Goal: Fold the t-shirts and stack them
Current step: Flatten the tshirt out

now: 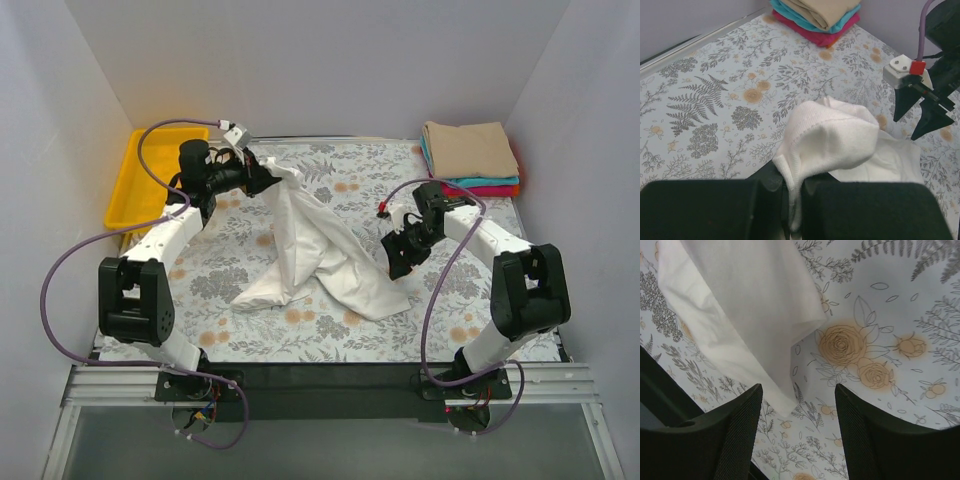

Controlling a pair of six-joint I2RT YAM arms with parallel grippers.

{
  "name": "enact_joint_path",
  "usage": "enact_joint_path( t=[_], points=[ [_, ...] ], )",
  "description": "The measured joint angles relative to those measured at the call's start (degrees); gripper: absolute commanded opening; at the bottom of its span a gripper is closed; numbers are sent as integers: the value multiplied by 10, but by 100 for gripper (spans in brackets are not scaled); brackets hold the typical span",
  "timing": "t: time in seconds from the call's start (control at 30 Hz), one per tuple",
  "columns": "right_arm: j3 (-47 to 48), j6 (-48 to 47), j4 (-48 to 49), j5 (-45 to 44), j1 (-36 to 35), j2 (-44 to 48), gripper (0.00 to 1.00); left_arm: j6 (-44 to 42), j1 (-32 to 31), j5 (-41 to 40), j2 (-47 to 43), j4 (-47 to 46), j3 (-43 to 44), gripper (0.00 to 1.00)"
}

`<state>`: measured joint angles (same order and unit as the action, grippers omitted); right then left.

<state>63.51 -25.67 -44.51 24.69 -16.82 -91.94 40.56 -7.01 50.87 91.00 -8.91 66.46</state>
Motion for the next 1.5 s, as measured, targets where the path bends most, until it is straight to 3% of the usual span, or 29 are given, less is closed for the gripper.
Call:
enact_joint_path(
  t=[0.13, 0.33, 0.5, 0.6, 0.7, 0.73, 0.9, 1.03, 1.2, 1.37, 1.5],
  points=[
    [-31, -15, 1, 25, 0, 4, 64, -6, 11, 3, 12, 2, 0, 0],
    [-98, -70, -9, 44, -1, 66, 63, -11, 27, 4, 35, 8, 4, 0],
    [-118, -93, 3, 35, -2, 45, 60, -12, 28, 6, 44, 12, 11, 0],
    [-120, -90, 22, 19, -2, 14, 53, -14, 27, 6, 44, 12, 16, 0],
    [-115, -83, 45, 5, -3, -4, 21, -15, 29, 5, 44, 16, 21, 0],
    [-115, -81, 53, -3, -3, -9, 2, -16, 29, 5, 44, 17, 24, 0],
    [-103, -75, 49, -27, -3, 1, 1, -11, 39, -3, 44, 40, 48, 0],
    [-23, -80, 22, -63, -4, 59, 1, -9, 53, -49, 44, 80, 114, 0],
    [188, -98, 15, -144, 6, 110, 1, -29, 67, -126, 31, 119, 214, 0],
    [351, -118, 22, -226, 18, 125, 1, -32, 99, -146, -27, 119, 224, 2],
    [391, -133, 27, -255, 20, 136, 1, -42, 128, -110, -83, 134, 217, 0]
  ],
)
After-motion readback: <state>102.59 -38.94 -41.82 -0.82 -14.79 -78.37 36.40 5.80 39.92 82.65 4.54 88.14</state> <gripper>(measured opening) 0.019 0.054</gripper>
